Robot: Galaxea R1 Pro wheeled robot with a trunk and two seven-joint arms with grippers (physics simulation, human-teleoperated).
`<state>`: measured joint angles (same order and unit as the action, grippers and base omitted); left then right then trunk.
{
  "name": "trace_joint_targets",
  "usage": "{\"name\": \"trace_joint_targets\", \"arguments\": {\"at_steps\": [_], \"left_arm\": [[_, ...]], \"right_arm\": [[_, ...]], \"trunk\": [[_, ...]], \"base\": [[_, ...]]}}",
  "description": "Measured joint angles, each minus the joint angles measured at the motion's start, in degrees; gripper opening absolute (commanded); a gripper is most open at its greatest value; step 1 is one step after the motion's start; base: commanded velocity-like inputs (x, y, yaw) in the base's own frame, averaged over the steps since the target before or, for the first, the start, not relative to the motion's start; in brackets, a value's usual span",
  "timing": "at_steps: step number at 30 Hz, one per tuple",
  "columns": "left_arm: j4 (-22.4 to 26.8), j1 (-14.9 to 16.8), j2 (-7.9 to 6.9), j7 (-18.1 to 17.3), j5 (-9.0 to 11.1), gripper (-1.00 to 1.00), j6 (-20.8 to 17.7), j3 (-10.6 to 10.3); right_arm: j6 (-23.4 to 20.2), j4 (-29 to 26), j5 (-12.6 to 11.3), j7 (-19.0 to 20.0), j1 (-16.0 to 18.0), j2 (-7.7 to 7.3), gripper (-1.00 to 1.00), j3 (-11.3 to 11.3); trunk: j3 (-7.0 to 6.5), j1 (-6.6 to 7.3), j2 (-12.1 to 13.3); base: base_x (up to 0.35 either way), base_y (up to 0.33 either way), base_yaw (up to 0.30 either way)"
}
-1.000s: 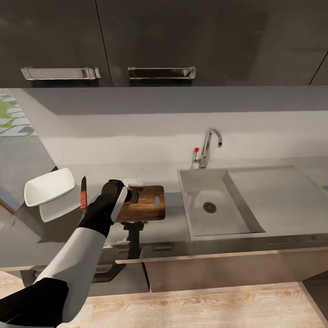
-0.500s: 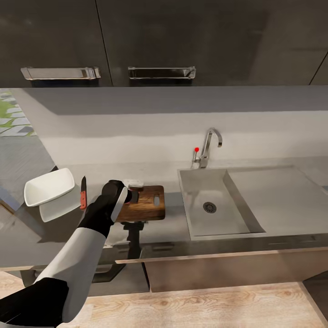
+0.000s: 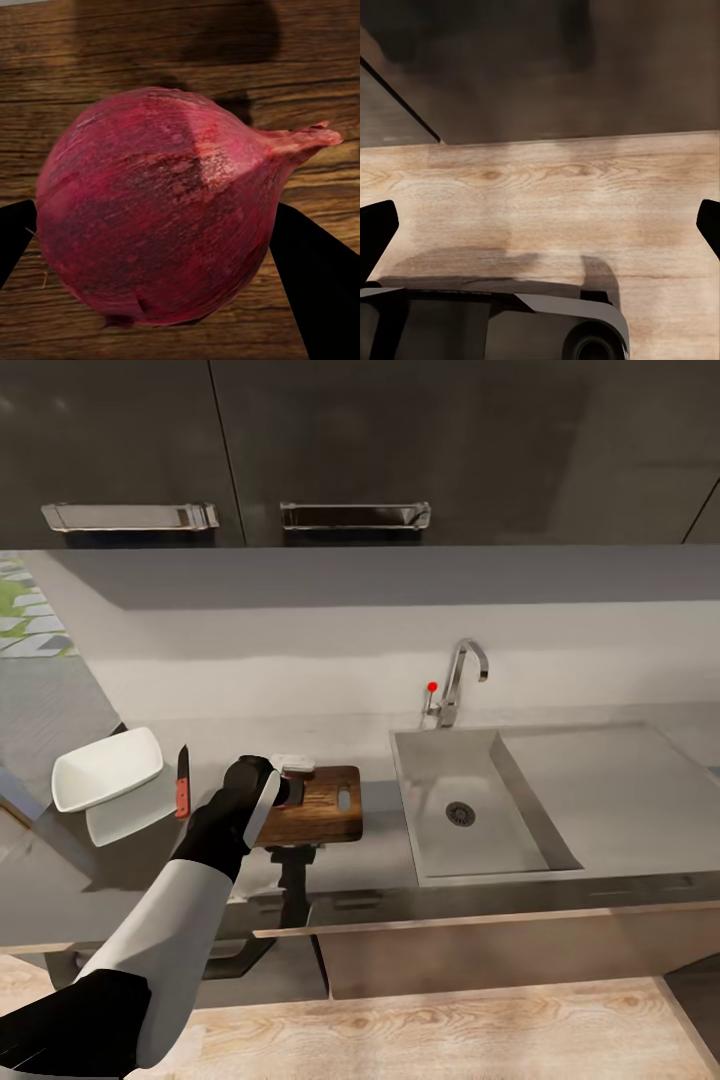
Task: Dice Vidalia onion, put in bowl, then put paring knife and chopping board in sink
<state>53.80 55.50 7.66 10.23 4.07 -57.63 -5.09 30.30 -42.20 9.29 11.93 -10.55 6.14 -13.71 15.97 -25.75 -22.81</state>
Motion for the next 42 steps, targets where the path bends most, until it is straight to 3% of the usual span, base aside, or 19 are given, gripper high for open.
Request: {"name": "trace_joint_targets", "arguments": {"at_steps": [38, 39, 42], "left_arm": [[-0.5, 0.0, 0.0, 0.0, 0.0, -1.0, 0.0, 0.0], [-0.5, 0.0, 0.0, 0.0, 0.0, 1.0, 0.0, 0.0], [-0.6, 0.0, 0.0, 0.0, -0.1, 1.0, 0.0, 0.0]], "right_arm": [[0.0, 0.0, 0.0, 0.0, 0.0, 0.0, 1.0, 0.0], [0.0, 0.0, 0.0, 0.0, 0.0, 0.0, 1.0, 0.0], [0.0, 0.0, 0.0, 0.0, 0.0, 0.0, 1.0, 0.0]], "trunk": [[0.15, 0.0, 0.0], [0.15, 0.0, 0.0], [0.15, 0.0, 0.0]], "base": [[0.0, 0.0, 0.0], [0.0, 0.0, 0.0], [0.0, 0.0, 0.0]]}}
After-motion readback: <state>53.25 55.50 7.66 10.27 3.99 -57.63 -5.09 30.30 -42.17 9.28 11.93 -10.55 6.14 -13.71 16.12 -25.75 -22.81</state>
